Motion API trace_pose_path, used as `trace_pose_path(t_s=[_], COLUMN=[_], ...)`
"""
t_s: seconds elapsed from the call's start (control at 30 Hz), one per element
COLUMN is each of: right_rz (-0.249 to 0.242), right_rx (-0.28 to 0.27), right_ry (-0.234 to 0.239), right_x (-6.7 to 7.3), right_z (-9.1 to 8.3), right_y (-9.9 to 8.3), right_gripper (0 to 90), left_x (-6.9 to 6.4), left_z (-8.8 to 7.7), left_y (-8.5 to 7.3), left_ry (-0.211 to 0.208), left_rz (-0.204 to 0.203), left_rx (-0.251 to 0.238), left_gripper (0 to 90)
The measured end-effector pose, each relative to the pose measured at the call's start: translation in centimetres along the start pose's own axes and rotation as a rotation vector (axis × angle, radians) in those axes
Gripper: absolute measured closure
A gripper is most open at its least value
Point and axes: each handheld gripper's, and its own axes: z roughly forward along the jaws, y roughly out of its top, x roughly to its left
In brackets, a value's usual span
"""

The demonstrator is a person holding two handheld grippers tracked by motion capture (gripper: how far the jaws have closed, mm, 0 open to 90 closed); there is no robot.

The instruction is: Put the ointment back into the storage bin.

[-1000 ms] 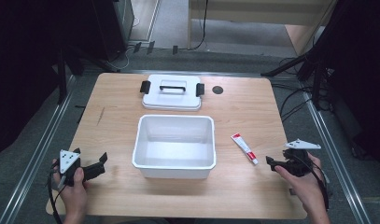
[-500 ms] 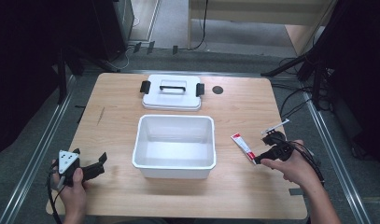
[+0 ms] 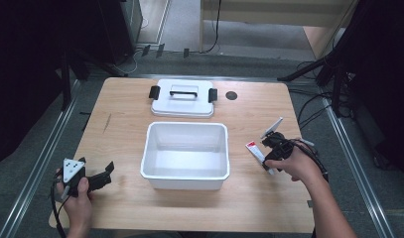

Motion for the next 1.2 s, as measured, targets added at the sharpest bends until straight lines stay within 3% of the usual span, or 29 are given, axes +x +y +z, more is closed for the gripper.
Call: trace_pose_path(t_s=[0.2, 0.53, 0.8, 1.2], right_rz=[0.041, 0.054, 0.052, 0.025], right_rx=[0.005, 0.048, 0.052, 0.037], right_ry=[0.003, 0.000, -0.012, -0.012], right_x=[0.0, 0.1, 0.1, 0.1], right_z=[0.6, 1.7, 2.5, 1.7], right_y=[1.1, 1.7, 1.9, 1.9], right_gripper=[57.9, 66.0, 71.8, 72.6], left_x=[0.2, 0.1, 0.2, 0.2], left_z=[-0.1, -0.1, -0.1, -0.1], left_y=[0.0, 0.0, 0.0, 0.0], left_ry=[-0.006, -0.004, -0.005, -0.003], left_rz=[-0.012, -0.011, -0.017, -0.016], left_rx=[-0.004, 0.000, -0.002, 0.000], left_gripper=[0.0, 0.0, 0.0, 0.0])
